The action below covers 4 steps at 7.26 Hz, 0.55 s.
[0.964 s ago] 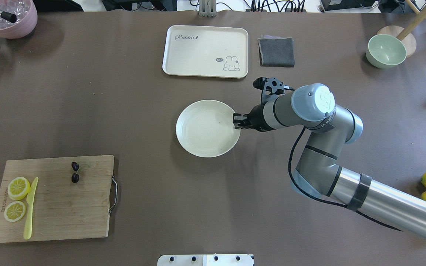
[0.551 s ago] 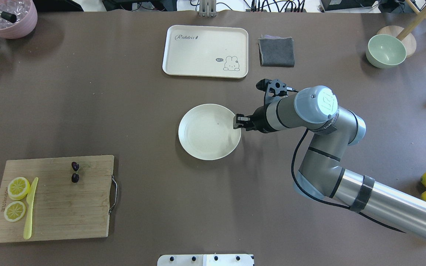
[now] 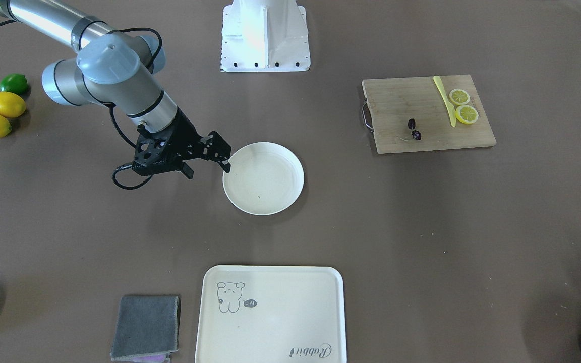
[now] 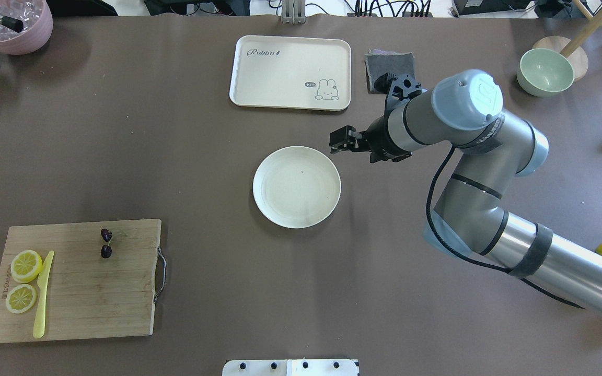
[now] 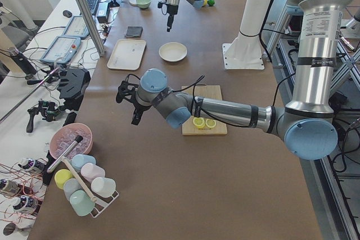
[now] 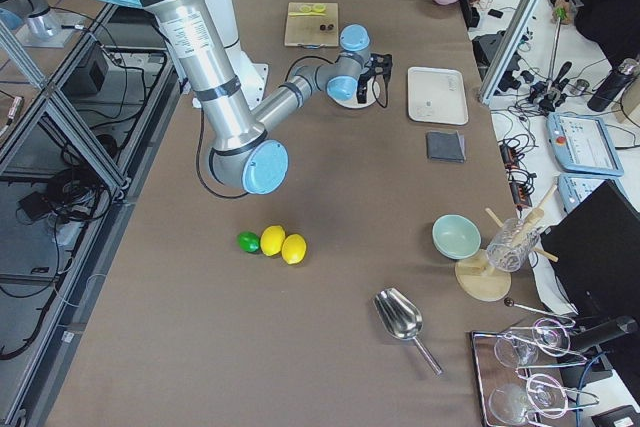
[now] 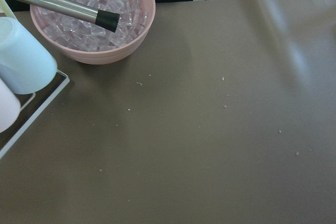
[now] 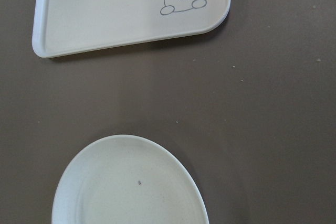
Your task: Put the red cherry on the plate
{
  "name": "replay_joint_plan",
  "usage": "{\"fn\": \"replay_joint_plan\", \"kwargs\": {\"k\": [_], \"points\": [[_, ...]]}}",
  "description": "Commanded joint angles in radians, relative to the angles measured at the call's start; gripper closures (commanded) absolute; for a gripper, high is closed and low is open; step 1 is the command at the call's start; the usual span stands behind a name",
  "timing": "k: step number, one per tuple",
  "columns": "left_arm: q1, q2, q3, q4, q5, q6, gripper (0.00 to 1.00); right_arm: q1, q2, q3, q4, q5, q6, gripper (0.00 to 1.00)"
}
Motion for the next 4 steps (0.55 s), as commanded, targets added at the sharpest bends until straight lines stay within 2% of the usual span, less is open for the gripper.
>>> {"fn": "replay_joint_plan", "kwargs": {"k": [1, 2, 3, 4], "points": [[0.233, 0.014, -0.134, 0.0, 0.204, -0.249, 0.02, 0.106, -0.041, 0.031, -0.047, 0.071, -0.093, 0.0], [0.332, 0.035, -0.192, 0.004, 0.285, -0.42, 0.02, 0.141, -0.063, 0.025, -0.049, 0.07, -0.156, 0.0], [0.447, 0.057, -0.223, 0.015, 0.414, -0.481, 0.02, 0.175, -0.077, 0.024, -0.049, 0.095, -0.182, 0.0], [0.544, 0.075, -0.26, 0.078, 0.518, -0.512, 0.02, 0.19, -0.077, 0.021, -0.049, 0.103, -0.19, 0.0]]}}
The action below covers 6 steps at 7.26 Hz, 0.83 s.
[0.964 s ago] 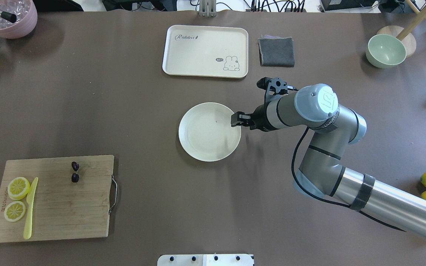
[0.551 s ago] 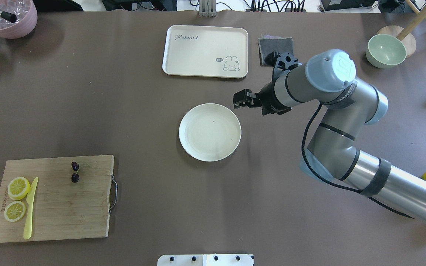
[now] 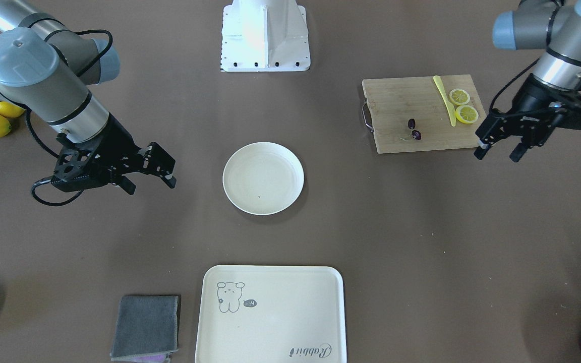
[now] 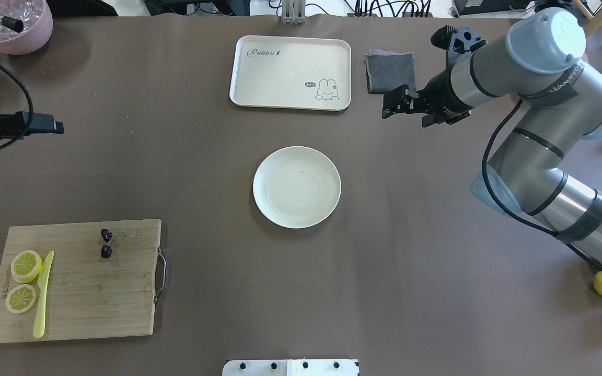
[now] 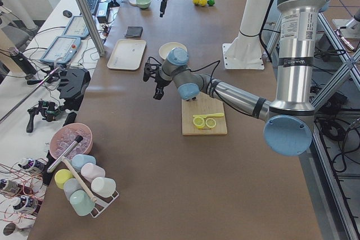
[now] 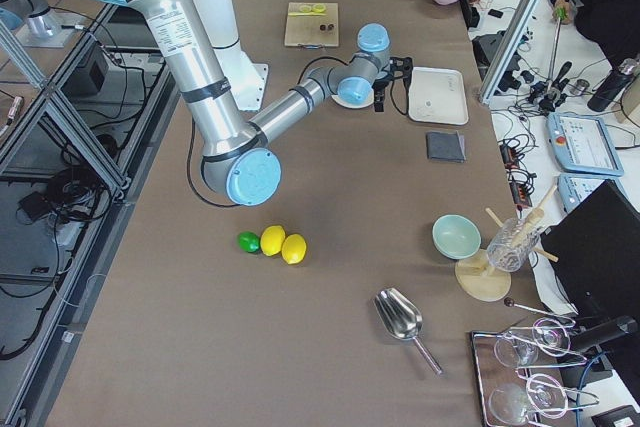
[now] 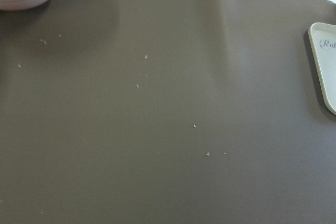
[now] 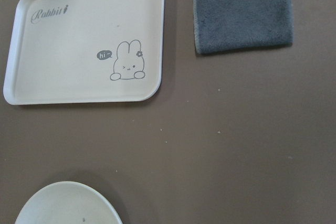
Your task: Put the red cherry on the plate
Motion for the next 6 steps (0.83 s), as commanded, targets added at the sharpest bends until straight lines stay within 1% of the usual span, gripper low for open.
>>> {"fn": "replay_joint_plan", "kwargs": {"k": [1, 2, 3, 4, 5, 6], "points": [[0.22, 0.022, -0.106, 0.164, 0.21, -0.151, 0.02, 0.03, -0.01, -0.011, 0.001, 0.008, -0.033, 0.0], [0.302, 0.022, -0.161, 0.252, 0.27, -0.22, 0.03, 0.028, -0.015, -0.014, 0.004, -0.003, -0.032, 0.0], [0.366, 0.022, -0.16, 0.261, 0.304, -0.281, 0.03, 0.028, -0.016, -0.014, 0.004, -0.004, -0.032, 0.0], [0.422, 0.019, -0.14, 0.259, 0.349, -0.289, 0.03, 0.028, -0.019, -0.014, 0.004, -0.009, -0.032, 0.0], [0.452, 0.015, -0.114, 0.256, 0.364, -0.291, 0.03, 0.028, -0.024, -0.014, 0.005, -0.01, -0.032, 0.0], [0.457, 0.015, -0.108, 0.256, 0.363, -0.291, 0.03, 0.028, -0.025, -0.014, 0.005, -0.01, -0.032, 0.0]]}}
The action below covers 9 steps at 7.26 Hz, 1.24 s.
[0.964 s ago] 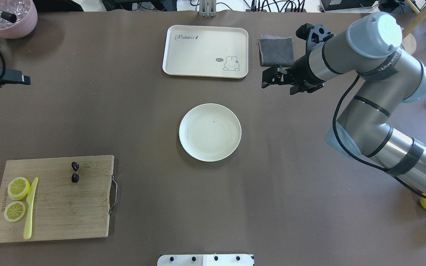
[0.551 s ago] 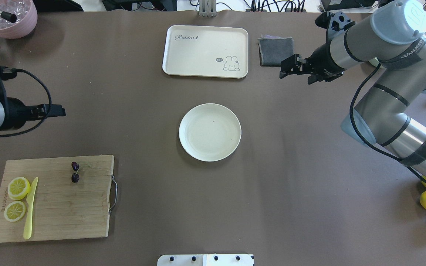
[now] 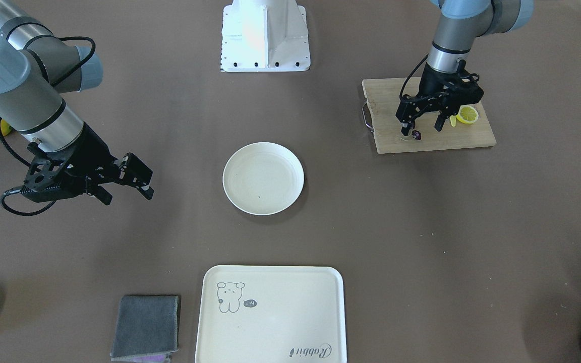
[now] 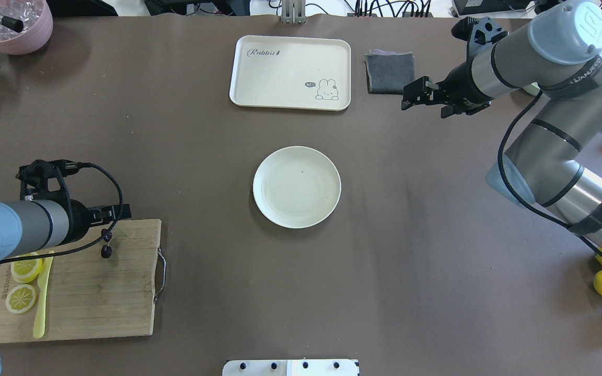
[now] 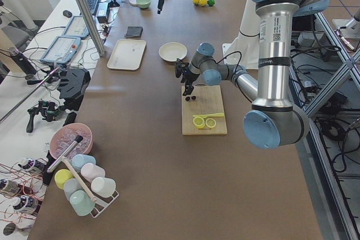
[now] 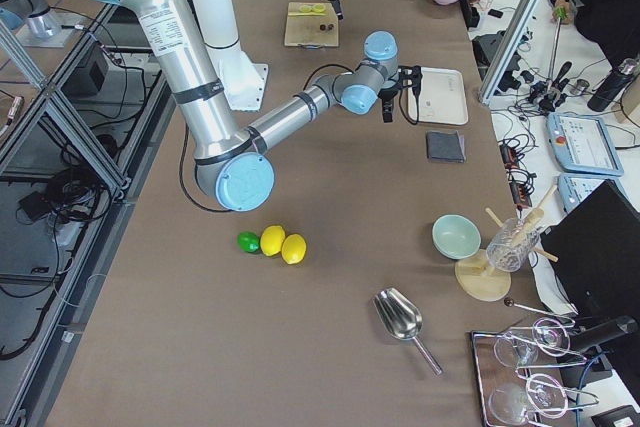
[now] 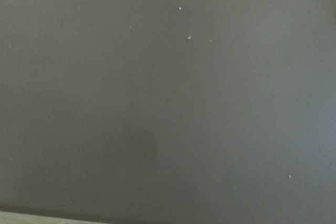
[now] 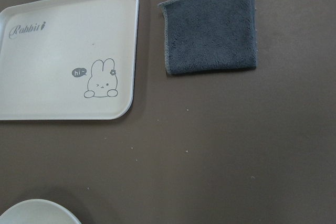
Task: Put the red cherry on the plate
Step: 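Reach the left gripper to the dark cherries while right arm hovers by cloth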
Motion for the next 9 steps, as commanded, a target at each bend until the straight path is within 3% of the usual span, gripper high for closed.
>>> {"fn": "replay_joint_plan", "kwargs": {"k": [1, 4, 6, 8, 9], "points": [[0.038, 0.0, 0.024, -0.001, 0.014, -0.005, 0.03, -0.003, -0.005, 0.0, 0.002, -0.02, 0.003, 0.0], [0.04, -0.002, 0.064, -0.002, 0.012, 0.007, 0.05, -0.014, -0.003, -0.002, 0.004, -0.04, 0.003, 0.0], [0.04, -0.002, 0.064, -0.002, 0.014, 0.007, 0.16, -0.014, -0.002, -0.011, 0.004, -0.04, 0.001, 0.0], [0.038, 0.0, 0.066, -0.002, 0.014, 0.007, 0.39, -0.015, 0.0, -0.015, 0.004, -0.04, 0.001, 0.0], [0.04, 0.0, 0.067, -0.002, 0.014, 0.009, 0.44, -0.015, 0.0, -0.018, 0.004, -0.04, 0.001, 0.0]]}}
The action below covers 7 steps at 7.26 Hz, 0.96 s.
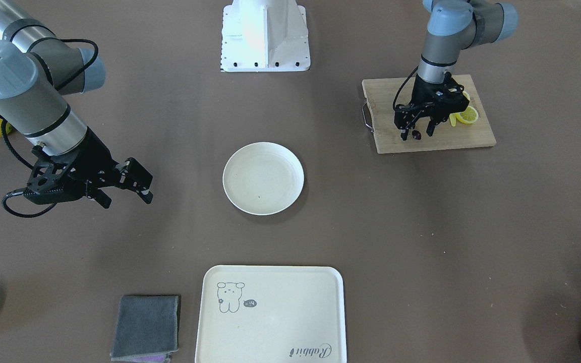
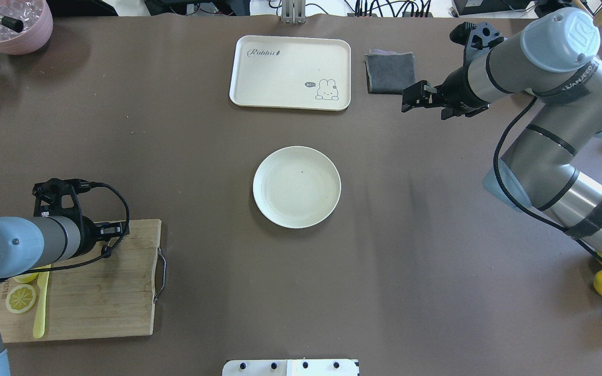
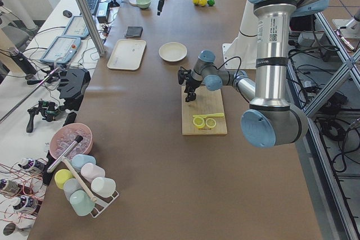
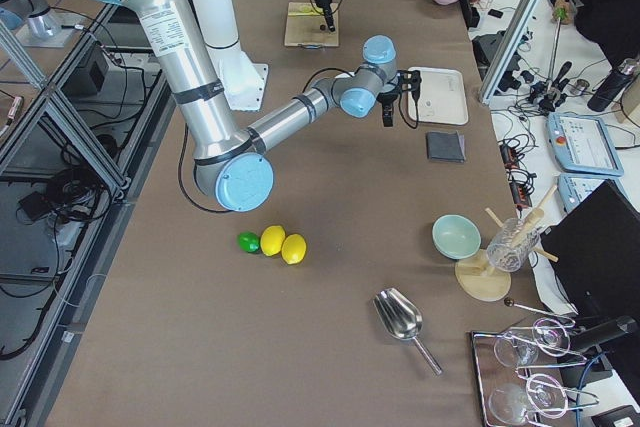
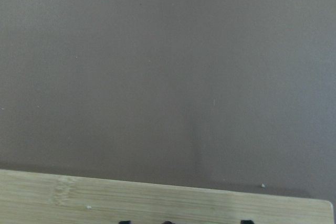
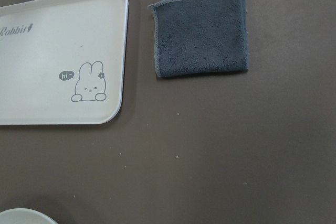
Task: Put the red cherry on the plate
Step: 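Reach the left gripper to the dark cherries while right arm hovers by cloth, then grasp the two dark cherries with the left gripper and lift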
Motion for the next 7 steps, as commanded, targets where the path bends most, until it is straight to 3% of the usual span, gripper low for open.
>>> {"fn": "replay_joint_plan", "kwargs": {"k": [1, 3, 4, 6, 7], "points": [[0.001, -0.001, 0.002, 0.0, -0.002, 0.001, 0.53, 0.0, 0.001, -0.003, 0.0, 0.0, 0.0, 0.0], [-0.001, -0.001, -0.001, 0.0, -0.003, 0.001, 0.94, 0.001, -0.001, -0.003, 0.0, 0.0, 0.0, 0.0], [-0.002, -0.001, -0.006, 0.0, -0.006, 0.001, 1.0, 0.003, -0.001, 0.0, 0.0, 0.0, 0.0, 0.0], [-0.017, 0.006, -0.033, 0.0, -0.011, 0.015, 1.0, 0.006, -0.001, 0.0, 0.0, 0.0, -0.002, 0.0], [-0.061, 0.015, -0.094, 0.009, -0.02, 0.059, 1.0, 0.012, -0.001, 0.001, 0.0, 0.002, -0.002, 0.0]]}}
